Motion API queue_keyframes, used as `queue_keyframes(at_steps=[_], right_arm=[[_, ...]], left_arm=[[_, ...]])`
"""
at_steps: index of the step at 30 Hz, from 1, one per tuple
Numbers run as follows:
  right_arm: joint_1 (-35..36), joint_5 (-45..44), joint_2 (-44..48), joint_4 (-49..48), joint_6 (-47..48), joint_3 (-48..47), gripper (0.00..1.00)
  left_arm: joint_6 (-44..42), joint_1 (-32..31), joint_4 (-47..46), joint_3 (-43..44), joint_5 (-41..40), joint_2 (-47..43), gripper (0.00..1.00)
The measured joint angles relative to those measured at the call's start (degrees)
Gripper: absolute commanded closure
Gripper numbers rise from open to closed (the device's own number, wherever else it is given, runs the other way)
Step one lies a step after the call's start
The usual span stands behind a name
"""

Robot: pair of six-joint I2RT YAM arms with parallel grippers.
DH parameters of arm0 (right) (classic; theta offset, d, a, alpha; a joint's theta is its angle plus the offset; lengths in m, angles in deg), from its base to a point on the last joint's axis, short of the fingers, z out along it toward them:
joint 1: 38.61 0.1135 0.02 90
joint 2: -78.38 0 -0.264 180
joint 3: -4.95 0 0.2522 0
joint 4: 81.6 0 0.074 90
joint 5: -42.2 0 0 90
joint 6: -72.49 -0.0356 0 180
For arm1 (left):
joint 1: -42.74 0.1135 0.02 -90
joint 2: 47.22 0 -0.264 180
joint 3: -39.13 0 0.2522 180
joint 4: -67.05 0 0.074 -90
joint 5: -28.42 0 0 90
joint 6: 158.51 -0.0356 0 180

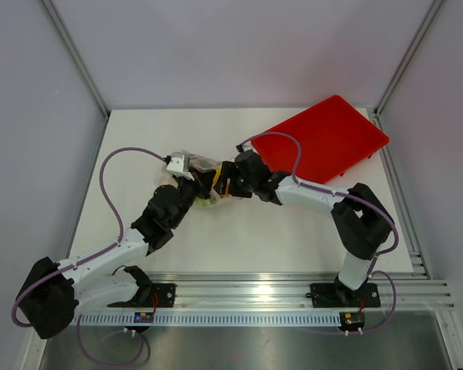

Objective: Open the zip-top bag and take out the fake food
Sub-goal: Pick up the fake fruit from the zipper food storage bag.

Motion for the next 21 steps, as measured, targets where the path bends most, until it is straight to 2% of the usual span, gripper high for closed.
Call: queue_keyframes(at_steps=[15, 21], right_arm=[[-1.29, 0.17, 5.18, -3.69, 0.09, 3.1, 0.43], [-1.38, 0.11, 5.22, -3.65, 0.44, 3.28, 0.36]], left_arm=[[2.05, 0.07, 2.19, 0.09, -2.89, 2.25, 1.0], [2.05, 0.22, 2.25, 0.2, -3.5, 2.84, 1.0]])
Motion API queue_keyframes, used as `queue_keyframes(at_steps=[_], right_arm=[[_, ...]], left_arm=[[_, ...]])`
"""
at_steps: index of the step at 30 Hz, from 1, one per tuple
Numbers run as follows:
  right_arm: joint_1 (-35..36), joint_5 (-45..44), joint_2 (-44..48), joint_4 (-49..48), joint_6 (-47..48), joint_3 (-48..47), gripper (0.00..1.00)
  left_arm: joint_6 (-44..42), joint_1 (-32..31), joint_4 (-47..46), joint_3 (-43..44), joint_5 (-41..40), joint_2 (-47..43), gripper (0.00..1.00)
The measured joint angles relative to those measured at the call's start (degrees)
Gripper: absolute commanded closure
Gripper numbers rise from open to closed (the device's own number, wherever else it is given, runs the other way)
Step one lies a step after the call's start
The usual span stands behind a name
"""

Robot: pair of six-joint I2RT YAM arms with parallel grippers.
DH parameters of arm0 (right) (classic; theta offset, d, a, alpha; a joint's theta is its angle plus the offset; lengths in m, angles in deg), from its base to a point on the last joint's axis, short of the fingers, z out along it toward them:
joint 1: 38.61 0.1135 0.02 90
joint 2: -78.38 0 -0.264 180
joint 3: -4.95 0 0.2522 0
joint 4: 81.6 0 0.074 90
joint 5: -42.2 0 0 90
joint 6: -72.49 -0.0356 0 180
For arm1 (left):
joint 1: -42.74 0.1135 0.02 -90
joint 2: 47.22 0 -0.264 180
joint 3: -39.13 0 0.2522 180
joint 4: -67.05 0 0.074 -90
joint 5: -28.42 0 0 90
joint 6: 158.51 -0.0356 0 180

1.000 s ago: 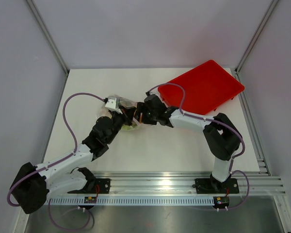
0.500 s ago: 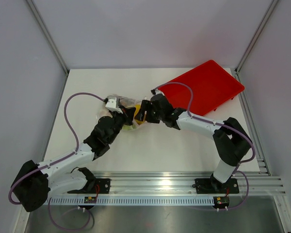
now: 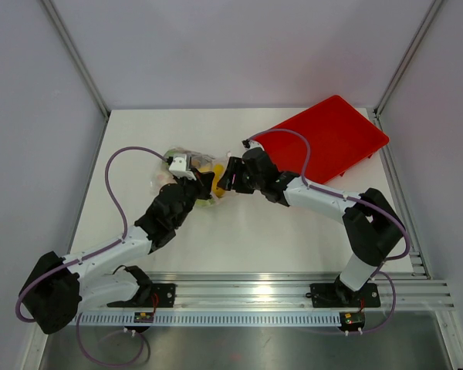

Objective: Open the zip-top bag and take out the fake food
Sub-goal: Pick up the fake fruit from the zipper food storage bag.

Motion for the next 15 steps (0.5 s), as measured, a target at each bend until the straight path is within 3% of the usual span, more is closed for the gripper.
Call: queue_keyframes(at_steps=[15], right_arm=[[-0.11, 0.11, -0.22, -0.57, 1.73, 0.0, 0.23]], left_arm=[[-0.22, 0.13, -2.19, 0.0, 6.12, 0.0, 1.0]])
